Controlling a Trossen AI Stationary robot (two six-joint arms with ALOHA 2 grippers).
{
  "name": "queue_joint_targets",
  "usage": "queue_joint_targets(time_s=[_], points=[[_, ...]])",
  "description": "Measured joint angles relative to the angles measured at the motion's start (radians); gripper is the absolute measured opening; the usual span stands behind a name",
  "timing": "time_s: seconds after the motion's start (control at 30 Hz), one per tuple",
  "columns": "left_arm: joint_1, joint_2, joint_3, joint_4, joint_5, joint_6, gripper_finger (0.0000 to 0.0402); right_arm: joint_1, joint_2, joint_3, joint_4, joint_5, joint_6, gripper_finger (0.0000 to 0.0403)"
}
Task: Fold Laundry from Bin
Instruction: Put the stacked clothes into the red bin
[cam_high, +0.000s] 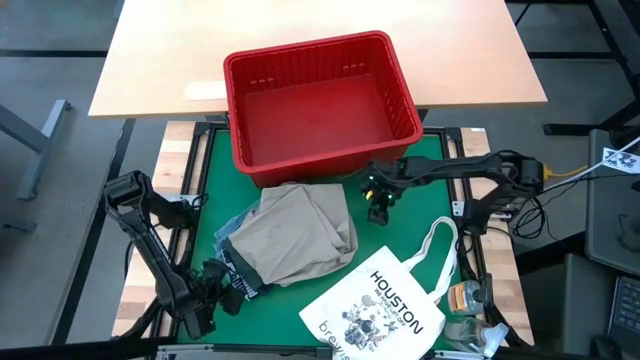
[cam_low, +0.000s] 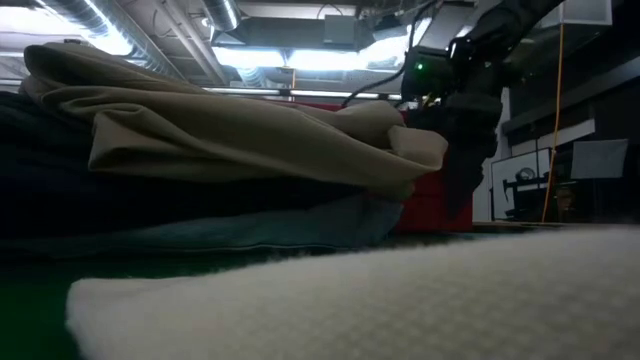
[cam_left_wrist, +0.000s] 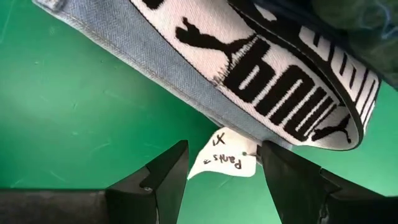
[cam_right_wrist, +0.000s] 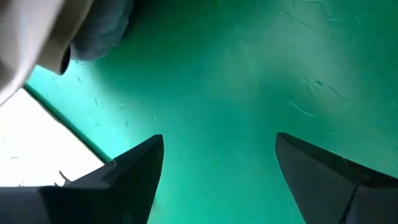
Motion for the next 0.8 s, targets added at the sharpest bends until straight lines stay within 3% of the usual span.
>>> queue_joint_targets(time_s=[0.27, 0.57, 0.8], points=[[0.061, 0.0, -0.003, -0.089, 0.0, -0.002, 0.0199, 0.0, 0.055, 0.0, 0.052, -0.012, 0.0, 0.0308], [0.114, 0.0, -0.131, 0.019, 0.006, 0.03, 0.0199, 0.0, 0.059, 0.0, 0.043, -0.012, 0.006, 0.0308], [0.14, -0.002, -0.157, 0.03, 0.0, 0.058, 0.0199, 0.0, 0.059, 0.0, 0.046, -0.038, 0.008, 0.0308]])
